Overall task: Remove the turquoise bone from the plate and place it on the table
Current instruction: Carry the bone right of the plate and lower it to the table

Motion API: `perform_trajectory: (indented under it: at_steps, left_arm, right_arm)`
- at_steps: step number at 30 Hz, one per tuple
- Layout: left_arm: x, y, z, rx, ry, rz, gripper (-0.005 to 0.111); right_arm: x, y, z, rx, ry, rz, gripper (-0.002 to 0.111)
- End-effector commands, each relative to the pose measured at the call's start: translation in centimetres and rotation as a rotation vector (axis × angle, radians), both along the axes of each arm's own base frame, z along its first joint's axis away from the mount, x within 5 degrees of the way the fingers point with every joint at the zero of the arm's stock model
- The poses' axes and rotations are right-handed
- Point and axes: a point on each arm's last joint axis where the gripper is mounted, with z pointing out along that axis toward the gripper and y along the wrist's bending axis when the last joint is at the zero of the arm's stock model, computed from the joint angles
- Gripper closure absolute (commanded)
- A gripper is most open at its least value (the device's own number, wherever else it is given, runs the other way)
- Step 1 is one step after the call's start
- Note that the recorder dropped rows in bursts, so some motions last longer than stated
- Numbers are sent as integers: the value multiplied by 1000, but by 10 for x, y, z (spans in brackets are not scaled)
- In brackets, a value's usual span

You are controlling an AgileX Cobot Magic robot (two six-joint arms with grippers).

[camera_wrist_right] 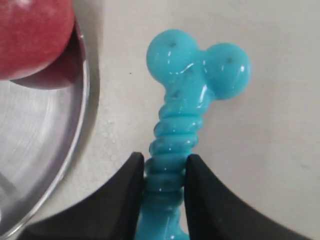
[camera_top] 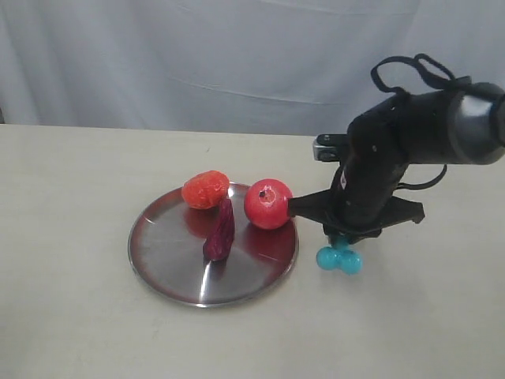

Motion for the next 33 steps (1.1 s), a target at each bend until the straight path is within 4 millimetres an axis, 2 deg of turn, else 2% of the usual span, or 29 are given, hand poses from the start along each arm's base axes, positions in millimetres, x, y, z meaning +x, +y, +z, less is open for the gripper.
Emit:
perform_trajectory:
  at_steps: [1,8,12,29,31,33]
  left_arm:
    - [0,0,0,-8,-5,5,107]
    - [0,0,0,-8,-5,5,107]
    - [0,0,0,-8,-5,5,107]
    - [0,0,0,-8,-5,5,107]
    - [0,0,0,-8,-5,5,107]
    - [0,0,0,-8,-5,5,107]
  right_arm:
    - [-1,10,-8,-26,18,-5,109]
    - [-1,28,-25,-25,59,19,109]
    - [-1,27,-30,-30,74,11,109]
    - [-1,24,-29,-81,86,65,108]
    - [-2,24,-29,-86,92,69,101]
    - [-2,24,-29,-89,98,72,86]
